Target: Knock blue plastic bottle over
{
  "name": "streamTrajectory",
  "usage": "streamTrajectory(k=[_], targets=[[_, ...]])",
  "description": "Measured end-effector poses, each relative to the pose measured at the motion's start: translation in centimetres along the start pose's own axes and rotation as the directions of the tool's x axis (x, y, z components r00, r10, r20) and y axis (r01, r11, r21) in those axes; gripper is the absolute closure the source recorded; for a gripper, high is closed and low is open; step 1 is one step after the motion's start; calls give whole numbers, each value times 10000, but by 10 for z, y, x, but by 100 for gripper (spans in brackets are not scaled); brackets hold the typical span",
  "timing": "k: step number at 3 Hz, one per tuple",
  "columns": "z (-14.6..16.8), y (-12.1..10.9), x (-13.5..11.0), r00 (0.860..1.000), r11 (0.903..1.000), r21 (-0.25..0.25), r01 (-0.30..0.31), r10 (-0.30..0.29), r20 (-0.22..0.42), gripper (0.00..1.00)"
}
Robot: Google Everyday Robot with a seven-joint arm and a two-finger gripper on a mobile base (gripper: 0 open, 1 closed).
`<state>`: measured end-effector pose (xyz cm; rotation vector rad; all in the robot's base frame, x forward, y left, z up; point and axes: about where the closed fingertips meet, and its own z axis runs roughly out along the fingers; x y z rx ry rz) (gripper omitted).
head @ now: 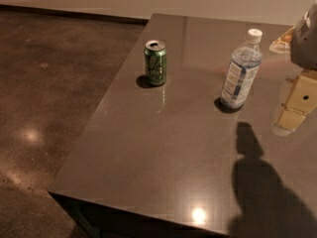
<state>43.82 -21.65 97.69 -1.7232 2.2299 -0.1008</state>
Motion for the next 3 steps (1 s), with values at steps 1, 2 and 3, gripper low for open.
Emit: streamTrajectory(k=[1, 2, 3], targets=[[0, 0, 0, 10000, 10000, 2, 0, 0, 1, 0], [3, -12, -4, 9989, 9987, 221, -464, 463, 53, 0], [10, -39, -8, 9914, 9892, 710, -1279, 1256, 363, 0]])
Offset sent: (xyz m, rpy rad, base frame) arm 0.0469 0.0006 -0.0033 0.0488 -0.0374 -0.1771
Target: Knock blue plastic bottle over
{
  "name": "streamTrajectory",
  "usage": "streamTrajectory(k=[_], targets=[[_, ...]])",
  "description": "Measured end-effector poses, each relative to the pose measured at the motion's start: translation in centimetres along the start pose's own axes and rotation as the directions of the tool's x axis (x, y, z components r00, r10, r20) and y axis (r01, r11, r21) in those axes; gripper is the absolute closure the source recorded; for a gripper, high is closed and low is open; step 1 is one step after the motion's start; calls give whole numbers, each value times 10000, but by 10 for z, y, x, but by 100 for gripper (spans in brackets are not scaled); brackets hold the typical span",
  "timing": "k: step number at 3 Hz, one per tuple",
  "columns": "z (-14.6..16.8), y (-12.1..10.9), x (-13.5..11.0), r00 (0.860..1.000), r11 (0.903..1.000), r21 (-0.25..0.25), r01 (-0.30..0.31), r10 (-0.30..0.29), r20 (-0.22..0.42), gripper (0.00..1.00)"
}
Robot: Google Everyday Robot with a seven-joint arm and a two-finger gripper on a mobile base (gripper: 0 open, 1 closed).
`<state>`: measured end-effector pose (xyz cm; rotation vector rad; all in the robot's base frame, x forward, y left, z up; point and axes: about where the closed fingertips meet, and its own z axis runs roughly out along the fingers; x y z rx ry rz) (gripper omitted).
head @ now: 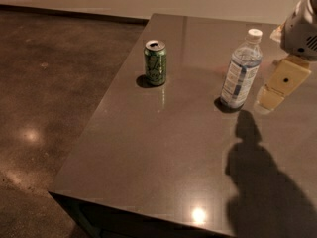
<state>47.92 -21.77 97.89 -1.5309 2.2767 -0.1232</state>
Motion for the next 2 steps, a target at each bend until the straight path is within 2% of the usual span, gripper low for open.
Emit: streamTrajectory(k=[1, 2], targets=[[8, -30, 2, 9954, 9944, 481, -936, 923, 273, 0], [14, -52, 8, 9852, 9827, 789, -1675, 1638, 513, 0]])
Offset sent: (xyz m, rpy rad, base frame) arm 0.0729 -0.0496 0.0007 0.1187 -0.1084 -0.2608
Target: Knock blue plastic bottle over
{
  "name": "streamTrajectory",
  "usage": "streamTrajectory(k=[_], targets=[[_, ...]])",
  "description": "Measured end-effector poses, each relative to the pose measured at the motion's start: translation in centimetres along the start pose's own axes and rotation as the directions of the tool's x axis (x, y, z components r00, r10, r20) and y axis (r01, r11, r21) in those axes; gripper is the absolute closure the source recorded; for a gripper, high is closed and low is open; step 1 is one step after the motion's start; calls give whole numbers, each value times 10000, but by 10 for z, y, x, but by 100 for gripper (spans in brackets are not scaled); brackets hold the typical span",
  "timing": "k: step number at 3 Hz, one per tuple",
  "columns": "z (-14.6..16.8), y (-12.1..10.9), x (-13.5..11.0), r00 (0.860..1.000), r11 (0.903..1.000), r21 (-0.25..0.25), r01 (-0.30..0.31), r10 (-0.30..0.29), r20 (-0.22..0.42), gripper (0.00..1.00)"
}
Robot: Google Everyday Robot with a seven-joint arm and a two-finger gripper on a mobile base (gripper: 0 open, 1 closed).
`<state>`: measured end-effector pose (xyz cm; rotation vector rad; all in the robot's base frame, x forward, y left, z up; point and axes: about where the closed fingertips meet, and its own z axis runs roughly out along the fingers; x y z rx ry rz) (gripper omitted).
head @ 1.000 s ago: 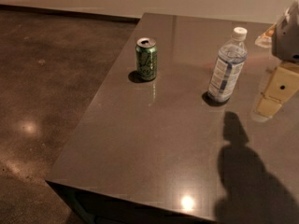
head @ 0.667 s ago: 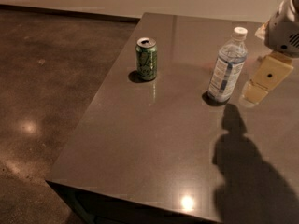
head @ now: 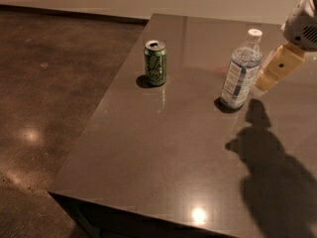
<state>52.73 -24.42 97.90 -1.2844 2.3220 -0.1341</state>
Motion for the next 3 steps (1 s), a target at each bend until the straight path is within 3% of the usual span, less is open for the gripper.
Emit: streamTrajectory(k=[1, 3], targets=[[13, -13, 0, 9973, 9986, 99, -523, 517, 517, 0], [41, -19, -21, 9728, 9954, 129, -946, 897, 2135, 0]])
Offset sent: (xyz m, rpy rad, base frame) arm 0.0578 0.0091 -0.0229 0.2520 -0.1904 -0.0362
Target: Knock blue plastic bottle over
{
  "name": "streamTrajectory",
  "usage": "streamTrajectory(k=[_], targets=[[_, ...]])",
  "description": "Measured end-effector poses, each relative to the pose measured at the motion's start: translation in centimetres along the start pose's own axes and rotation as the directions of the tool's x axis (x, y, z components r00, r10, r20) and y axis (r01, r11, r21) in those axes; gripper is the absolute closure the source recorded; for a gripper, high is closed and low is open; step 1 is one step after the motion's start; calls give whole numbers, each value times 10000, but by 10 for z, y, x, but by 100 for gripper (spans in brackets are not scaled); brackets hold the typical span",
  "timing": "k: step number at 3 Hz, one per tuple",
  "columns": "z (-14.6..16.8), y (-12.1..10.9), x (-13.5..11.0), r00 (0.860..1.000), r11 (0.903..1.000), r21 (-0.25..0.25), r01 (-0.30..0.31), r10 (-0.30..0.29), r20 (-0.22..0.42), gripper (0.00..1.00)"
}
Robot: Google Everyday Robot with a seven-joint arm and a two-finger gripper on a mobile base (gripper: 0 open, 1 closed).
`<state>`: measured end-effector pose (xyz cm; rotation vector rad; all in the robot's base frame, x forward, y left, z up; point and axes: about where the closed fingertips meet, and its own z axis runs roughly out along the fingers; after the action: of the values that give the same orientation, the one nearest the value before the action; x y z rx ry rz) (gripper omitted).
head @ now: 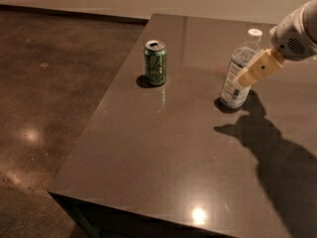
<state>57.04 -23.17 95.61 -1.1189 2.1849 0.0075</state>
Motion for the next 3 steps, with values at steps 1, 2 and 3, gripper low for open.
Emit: streamTrajectory(k=[1, 2, 3], targets=[[17, 4, -10, 9980, 9997, -199, -116, 128, 616, 0], [28, 6, -11, 9964, 9987, -466, -188, 226, 817, 18], [32, 5, -13, 9963, 9974, -688, -227, 282, 810, 49]])
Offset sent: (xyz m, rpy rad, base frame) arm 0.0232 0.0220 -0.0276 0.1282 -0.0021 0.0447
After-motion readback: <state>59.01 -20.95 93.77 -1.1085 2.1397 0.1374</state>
